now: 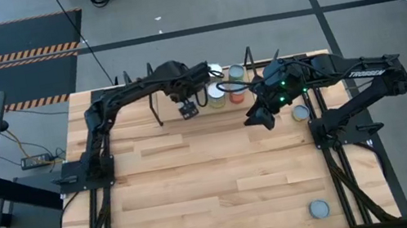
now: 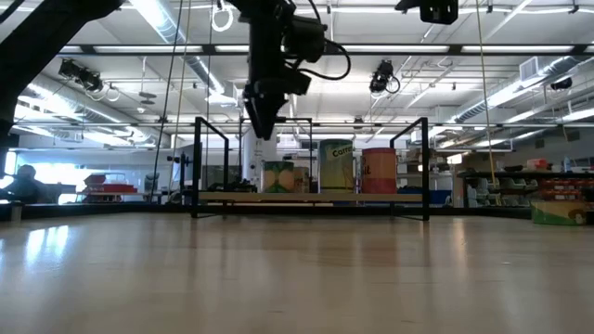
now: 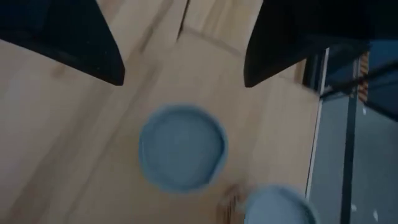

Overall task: Pick and place cans onto a shelf
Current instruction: Put the canned peaches on the shelf, then put the canned tuna on the shelf

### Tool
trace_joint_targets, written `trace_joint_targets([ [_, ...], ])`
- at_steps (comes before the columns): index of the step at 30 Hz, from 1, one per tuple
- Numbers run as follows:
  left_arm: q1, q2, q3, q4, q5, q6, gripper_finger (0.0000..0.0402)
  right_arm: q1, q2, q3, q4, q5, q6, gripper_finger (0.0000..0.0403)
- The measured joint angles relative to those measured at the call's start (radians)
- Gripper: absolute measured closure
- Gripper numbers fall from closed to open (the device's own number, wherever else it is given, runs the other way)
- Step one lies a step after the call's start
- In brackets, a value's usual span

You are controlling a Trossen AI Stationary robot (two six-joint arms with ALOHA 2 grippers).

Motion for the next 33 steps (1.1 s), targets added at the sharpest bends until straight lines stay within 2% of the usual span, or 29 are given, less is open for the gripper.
trace_joint_targets([
  [4, 0.025, -0.001, -0.020, -0.059, 0.039, -0.004, 0.0136, 0.000, 0.000, 0.000, 0.000, 0.037, -0.001, 0.0163],
  [10, 0.048, 0.002, -0.160, 0.079, 0.071, 0.023, 0.0295, 0.000, 0.000, 0.000, 0.001, 0.042, -0.001, 0.0163],
  [15, 0.043, 0.002, -0.213, 0.140, 0.072, 0.024, 0.0386, 0.000, 0.000, 0.000, 0.001, 0.042, -0.001, 0.0163],
  [18, 0.038, 0.002, -0.213, 0.180, 0.072, 0.024, 0.0394, 0.000, 0.000, 0.000, 0.001, 0.042, -0.001, 0.0163],
  [24, 0.036, 0.002, -0.213, 0.222, 0.072, 0.025, 0.0374, 0.000, 0.000, 0.000, 0.001, 0.042, -0.002, 0.0163],
  [33, 0.036, 0.002, -0.169, 0.134, 0.072, 0.031, 0.0391, -0.037, 0.000, 0.000, 0.001, 0.043, -0.026, 0.0163],
])
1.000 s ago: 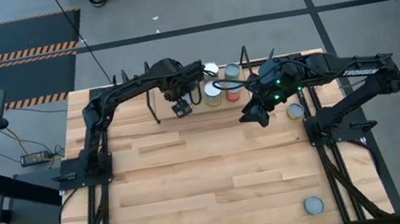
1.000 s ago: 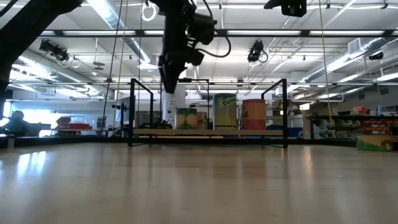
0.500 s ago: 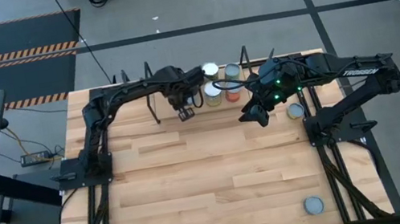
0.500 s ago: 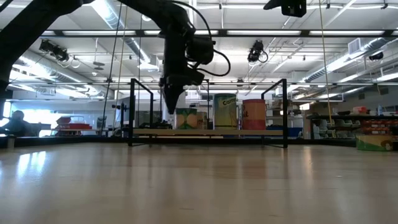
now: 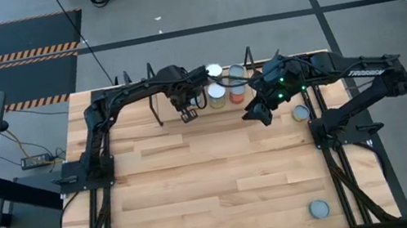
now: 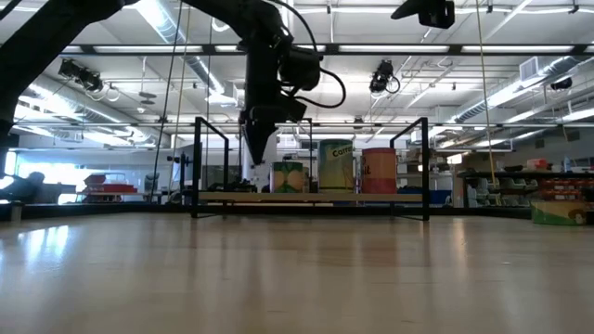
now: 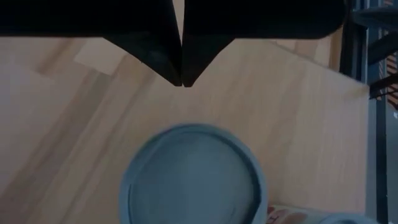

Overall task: Pick and place cans onto a shelf
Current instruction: Put the canned tuna on the shelf

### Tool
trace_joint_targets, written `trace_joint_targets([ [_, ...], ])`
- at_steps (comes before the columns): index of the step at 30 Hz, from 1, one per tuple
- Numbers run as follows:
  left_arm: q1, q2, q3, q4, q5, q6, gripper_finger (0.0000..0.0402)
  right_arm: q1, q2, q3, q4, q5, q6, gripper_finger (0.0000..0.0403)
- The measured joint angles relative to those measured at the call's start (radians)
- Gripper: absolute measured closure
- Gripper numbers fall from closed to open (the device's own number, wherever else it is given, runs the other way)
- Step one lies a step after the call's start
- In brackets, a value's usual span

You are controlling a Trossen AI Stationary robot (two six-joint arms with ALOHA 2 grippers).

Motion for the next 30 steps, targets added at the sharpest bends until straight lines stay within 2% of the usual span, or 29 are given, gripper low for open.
trace_joint_targets([
  [6, 0.002, -0.040, 0.069, -0.004, -0.008, 0.000, 0.0391, -0.053, 0.000, 0.000, 0.000, 0.002, -0.028, 0.0163],
  [17, 0.015, -0.148, 0.074, 0.052, -0.026, -0.032, 0.0394, -0.069, 0.000, 0.000, 0.000, 0.002, -0.048, 0.0163],
  [26, 0.006, -0.325, 0.074, 0.274, 0.124, -0.054, 0.0395, -0.076, -0.006, 0.000, 0.130, 0.036, -0.250, 0.0163],
  [30, 0.006, -0.363, 0.074, 0.359, 0.134, -0.053, 0.0395, -0.088, -0.011, 0.000, 0.180, 0.037, -0.356, 0.0163],
])
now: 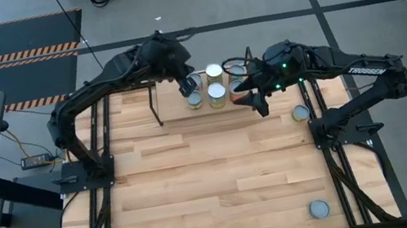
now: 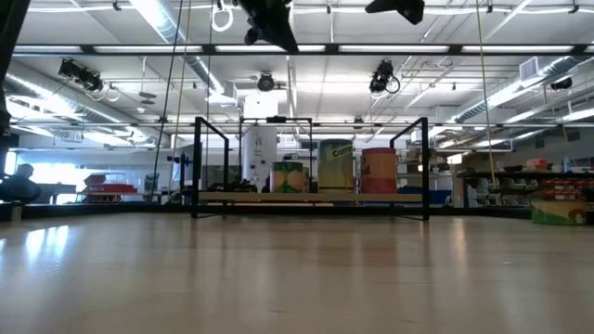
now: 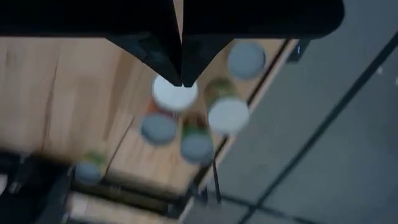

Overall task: Pick and place cans onto a shelf
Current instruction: Put the canned tuna on the shelf

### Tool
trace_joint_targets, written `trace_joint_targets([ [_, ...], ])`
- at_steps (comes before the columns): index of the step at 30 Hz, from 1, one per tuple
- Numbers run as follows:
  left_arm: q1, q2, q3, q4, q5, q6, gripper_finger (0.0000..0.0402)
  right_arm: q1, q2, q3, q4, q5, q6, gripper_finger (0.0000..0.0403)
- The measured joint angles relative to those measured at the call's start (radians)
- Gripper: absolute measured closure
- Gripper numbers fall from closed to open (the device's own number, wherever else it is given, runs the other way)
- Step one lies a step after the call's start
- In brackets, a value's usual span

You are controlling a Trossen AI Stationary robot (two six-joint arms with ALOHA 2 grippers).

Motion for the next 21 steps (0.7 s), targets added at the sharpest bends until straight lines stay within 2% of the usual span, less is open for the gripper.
trace_joint_targets([
  [6, -0.002, -0.030, 0.000, 0.086, 0.091, 0.032, 0.0394, -0.002, -0.049, 0.000, 0.103, 0.005, -0.119, 0.0163],
  [10, 0.002, -0.039, -0.006, 0.124, 0.206, 0.032, 0.0394, 0.009, -0.121, 0.000, 0.121, 0.084, -0.163, 0.0163],
  [15, -0.010, -0.054, -0.051, 0.268, 0.313, -0.004, 0.0393, 0.015, -0.189, 0.000, 0.055, 0.094, -0.163, 0.0163],
  [21, -0.059, -0.063, -0.052, 0.444, 0.330, -0.096, 0.0393, 0.015, -0.211, 0.000, -0.020, 0.057, -0.177, 0.0163],
])
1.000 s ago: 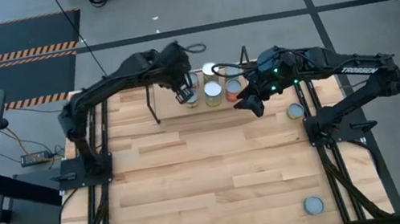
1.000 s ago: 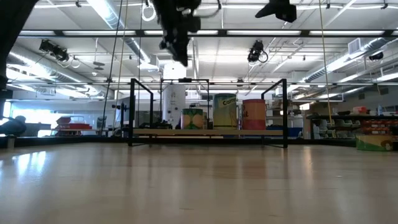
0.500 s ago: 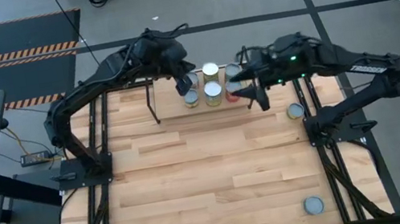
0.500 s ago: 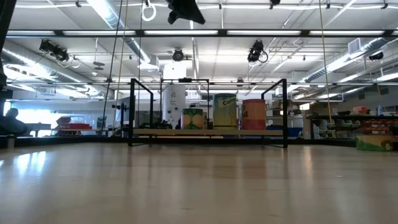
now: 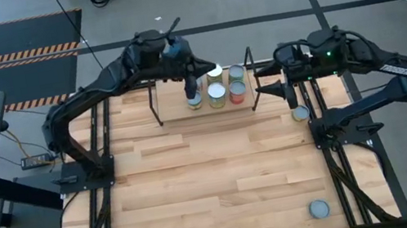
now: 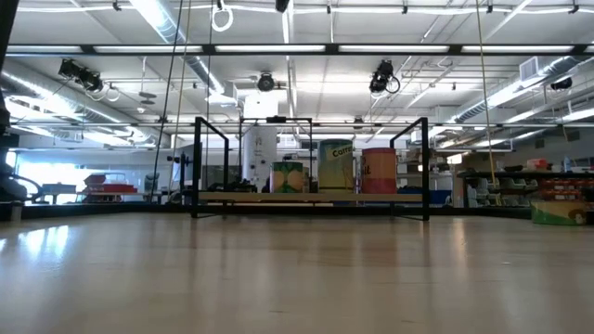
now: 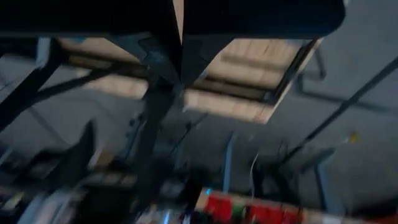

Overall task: Pick and place cans onto a shelf
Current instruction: Put the canned tuna on the shelf

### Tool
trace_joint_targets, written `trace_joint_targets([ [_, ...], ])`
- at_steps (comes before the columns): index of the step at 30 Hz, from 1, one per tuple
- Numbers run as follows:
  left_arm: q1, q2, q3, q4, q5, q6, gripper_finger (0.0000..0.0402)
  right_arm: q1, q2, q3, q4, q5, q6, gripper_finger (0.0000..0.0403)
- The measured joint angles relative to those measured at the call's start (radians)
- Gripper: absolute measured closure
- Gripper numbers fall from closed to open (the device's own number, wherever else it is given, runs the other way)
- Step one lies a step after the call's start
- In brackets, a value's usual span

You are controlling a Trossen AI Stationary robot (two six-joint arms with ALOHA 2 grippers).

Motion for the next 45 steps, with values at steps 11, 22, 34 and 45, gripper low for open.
trace_joint_targets([
  [11, -0.215, -0.131, 0.000, -0.122, -0.081, -0.009, 0.0393, 0.244, 0.114, 0.000, 0.051, 0.073, 0.111, 0.0164],
  [22, -0.614, -0.211, 0.000, -0.359, -0.318, -0.075, 0.0393, 0.717, 0.309, 0.000, -0.098, 0.364, 0.511, 0.0166],
  [34, -0.776, -0.183, 0.000, -0.416, -0.561, -0.242, 0.0392, 0.904, 0.534, 0.000, -0.263, 0.177, 0.740, 0.0112],
  [45, -0.895, -0.150, 0.000, -0.464, -0.667, -0.315, 0.0392, 1.115, 0.727, -0.004, -0.426, -0.037, 0.830, 0.0028],
])
